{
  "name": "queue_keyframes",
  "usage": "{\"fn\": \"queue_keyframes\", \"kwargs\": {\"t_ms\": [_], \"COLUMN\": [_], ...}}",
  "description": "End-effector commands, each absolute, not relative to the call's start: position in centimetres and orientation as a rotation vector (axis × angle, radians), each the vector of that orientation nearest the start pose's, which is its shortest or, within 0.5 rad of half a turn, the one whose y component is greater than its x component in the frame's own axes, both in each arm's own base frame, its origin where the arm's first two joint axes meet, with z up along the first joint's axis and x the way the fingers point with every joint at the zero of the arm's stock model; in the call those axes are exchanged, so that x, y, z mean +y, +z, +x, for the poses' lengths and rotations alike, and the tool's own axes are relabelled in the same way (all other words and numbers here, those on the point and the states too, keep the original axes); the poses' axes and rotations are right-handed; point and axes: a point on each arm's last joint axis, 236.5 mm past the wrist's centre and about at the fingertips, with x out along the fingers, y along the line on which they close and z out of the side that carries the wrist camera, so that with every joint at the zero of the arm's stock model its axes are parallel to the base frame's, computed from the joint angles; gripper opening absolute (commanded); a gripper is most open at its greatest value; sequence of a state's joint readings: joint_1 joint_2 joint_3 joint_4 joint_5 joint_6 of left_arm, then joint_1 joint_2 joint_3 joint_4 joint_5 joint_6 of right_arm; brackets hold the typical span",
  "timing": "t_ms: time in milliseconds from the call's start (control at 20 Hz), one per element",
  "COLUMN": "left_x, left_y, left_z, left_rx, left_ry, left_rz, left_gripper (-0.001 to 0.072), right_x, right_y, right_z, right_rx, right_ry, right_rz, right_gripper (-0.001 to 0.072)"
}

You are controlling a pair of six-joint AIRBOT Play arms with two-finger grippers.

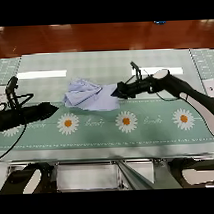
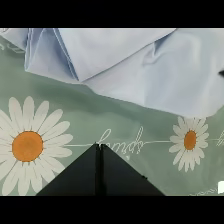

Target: Fold the shirts.

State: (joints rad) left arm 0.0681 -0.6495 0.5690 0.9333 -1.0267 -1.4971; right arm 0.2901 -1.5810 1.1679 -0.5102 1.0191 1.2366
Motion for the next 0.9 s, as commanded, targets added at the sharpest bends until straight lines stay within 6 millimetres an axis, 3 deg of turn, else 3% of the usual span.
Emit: {"fn": "queue_keyframes", "kwargs": {"t_ms": [0,200,400,600,850], "left_x": [-10.2,-10.2,-10.4,-10.7,-10.9], "left_y": [3.8,3.8,3.9,4.1,4.3], "left_z": [26.9,26.9,26.9,27.0,27.0], "left_rx": [1.025,1.026,1.024,1.021,1.019], "left_ry": [-0.281,-0.282,-0.287,-0.296,-0.303], "left_rz": [-0.565,-0.566,-0.576,-0.592,-0.606], "left_gripper": [0.002,0.002,0.002,0.002,0.002], "right_x": [29.9,28.2,22.3,12.7,0.6], "right_y": [6.2,16.3,22.2,24.3,26.7], "right_z": [40.4,43.3,44.8,46.2,45.0], "right_rx": [1.216,1.036,0.951,0.924,0.869], "right_ry": [0.813,0.824,0.727,0.542,0.356], "right_rz": [0.459,0.324,0.282,0.386,0.597], "right_gripper": [0.0024,0.0023,0.0023,0.0023,0.0023]}}
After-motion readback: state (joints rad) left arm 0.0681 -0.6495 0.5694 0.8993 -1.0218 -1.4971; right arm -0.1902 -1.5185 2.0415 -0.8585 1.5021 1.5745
